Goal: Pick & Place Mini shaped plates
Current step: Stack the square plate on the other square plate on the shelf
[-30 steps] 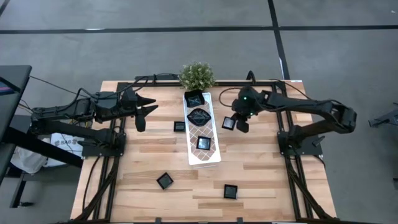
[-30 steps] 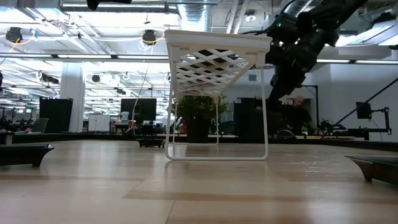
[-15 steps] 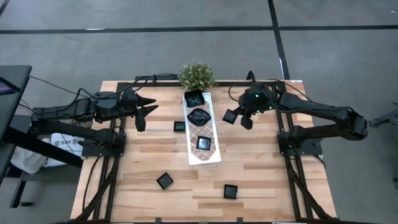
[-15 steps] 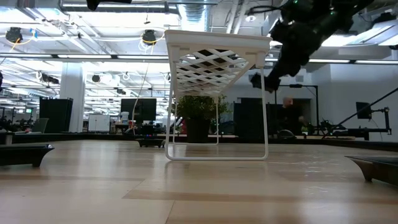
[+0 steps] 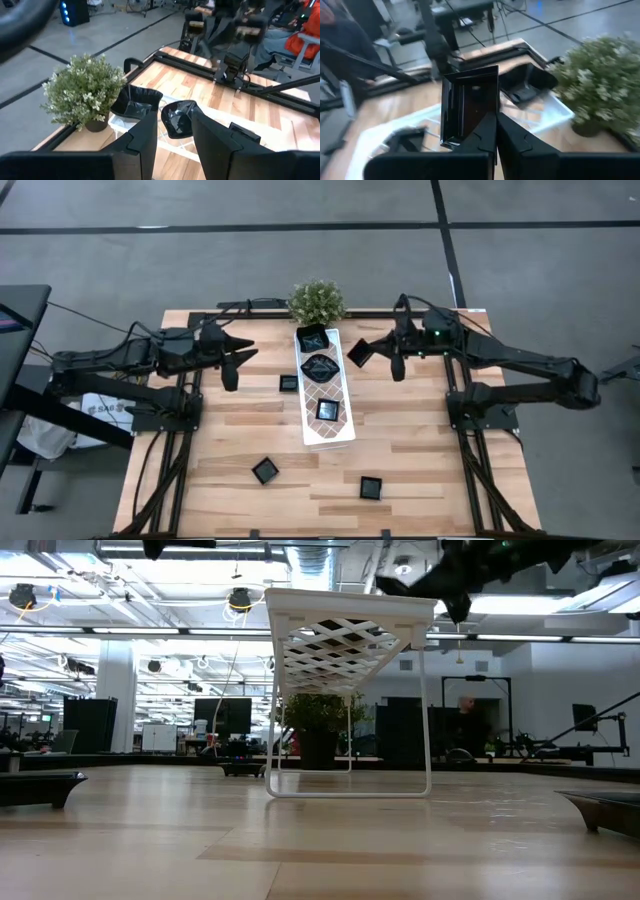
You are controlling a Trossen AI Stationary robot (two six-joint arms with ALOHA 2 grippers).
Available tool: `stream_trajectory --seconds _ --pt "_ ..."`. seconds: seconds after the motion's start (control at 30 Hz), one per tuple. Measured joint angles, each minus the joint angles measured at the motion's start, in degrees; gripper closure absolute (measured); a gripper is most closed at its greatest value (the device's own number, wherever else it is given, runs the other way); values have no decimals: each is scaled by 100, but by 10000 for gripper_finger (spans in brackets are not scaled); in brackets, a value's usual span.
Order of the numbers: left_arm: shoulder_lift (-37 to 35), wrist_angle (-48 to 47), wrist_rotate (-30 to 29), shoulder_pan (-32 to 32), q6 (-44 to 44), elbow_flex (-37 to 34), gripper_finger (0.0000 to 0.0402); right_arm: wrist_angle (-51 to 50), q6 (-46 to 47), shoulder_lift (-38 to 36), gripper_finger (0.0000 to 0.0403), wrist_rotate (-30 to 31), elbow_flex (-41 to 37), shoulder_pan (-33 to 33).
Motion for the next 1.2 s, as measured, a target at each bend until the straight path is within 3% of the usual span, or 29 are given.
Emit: stream_trajectory --seconds 0.27,0.6,0.8,1.03,1.2 --pt "466 31 0 -53 -27 0 277 -343 188 643 401 -297 1000 638" --pt "557 50 19 -90 -84 0 278 -3127 -823 2291 401 -295 3500 1140" --pt "558 63 389 -106 118 0 278 -4285 -1474 3197 401 -449 4613 1301" --pt "559 61 1301 -124 829 0 278 -4599 -1615 3917 401 -1317 5009 1330" --pt "557 91 1867 -127 1034 -22 278 -4627 -1220 4265 401 -1335 5009 1358"
